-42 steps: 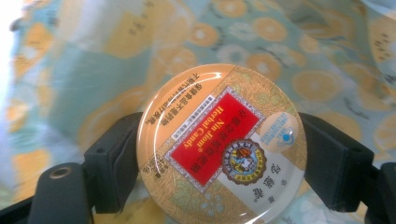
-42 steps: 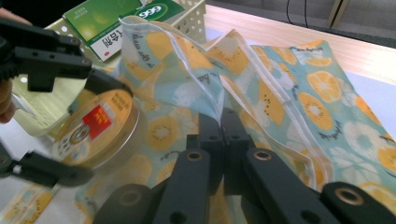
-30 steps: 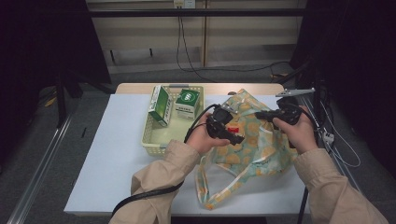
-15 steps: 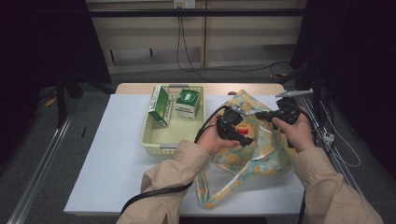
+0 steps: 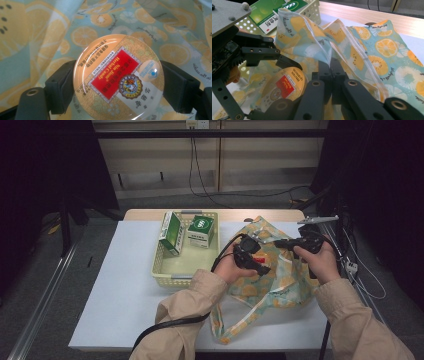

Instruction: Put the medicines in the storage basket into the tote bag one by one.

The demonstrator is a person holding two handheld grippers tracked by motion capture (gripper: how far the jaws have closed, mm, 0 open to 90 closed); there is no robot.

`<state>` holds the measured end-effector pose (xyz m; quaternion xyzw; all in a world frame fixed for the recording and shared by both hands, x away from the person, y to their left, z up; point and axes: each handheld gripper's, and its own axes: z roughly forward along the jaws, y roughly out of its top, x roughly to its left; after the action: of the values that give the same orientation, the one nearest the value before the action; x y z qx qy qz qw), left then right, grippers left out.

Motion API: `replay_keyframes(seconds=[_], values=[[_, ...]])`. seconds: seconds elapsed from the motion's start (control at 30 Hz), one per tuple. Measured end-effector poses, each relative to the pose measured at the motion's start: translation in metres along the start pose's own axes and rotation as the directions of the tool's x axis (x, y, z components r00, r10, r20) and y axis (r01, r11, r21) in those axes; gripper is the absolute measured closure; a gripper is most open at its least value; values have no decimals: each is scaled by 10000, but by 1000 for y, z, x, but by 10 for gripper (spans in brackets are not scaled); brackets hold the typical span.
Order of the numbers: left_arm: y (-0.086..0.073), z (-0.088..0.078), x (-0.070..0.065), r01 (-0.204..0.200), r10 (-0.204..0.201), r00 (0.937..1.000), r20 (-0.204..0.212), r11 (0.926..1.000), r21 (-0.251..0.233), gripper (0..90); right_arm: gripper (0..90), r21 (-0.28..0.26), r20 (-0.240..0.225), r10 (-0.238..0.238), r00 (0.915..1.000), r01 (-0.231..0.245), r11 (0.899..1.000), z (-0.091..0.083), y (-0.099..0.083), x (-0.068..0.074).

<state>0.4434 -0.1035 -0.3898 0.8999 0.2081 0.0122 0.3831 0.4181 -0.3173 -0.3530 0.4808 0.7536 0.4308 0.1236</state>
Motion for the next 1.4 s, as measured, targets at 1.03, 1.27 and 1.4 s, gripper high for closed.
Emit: replay_keyframes(seconds=[1.03,1.27,1.4], values=[[3,-49,29,370,-389,9989,-265,9969,-697,131,897,87,-35,160,9999,-159,9998,6,-8,0],[-12,-87,50,580,-613,9967,-533,9964,-614,110,897,145,106,237,9997,-239,9996,7,-12,-1],[-20,-105,67,699,-772,9924,-958,9946,-770,109,897,197,170,179,9997,-182,9996,8,-12,-1]])
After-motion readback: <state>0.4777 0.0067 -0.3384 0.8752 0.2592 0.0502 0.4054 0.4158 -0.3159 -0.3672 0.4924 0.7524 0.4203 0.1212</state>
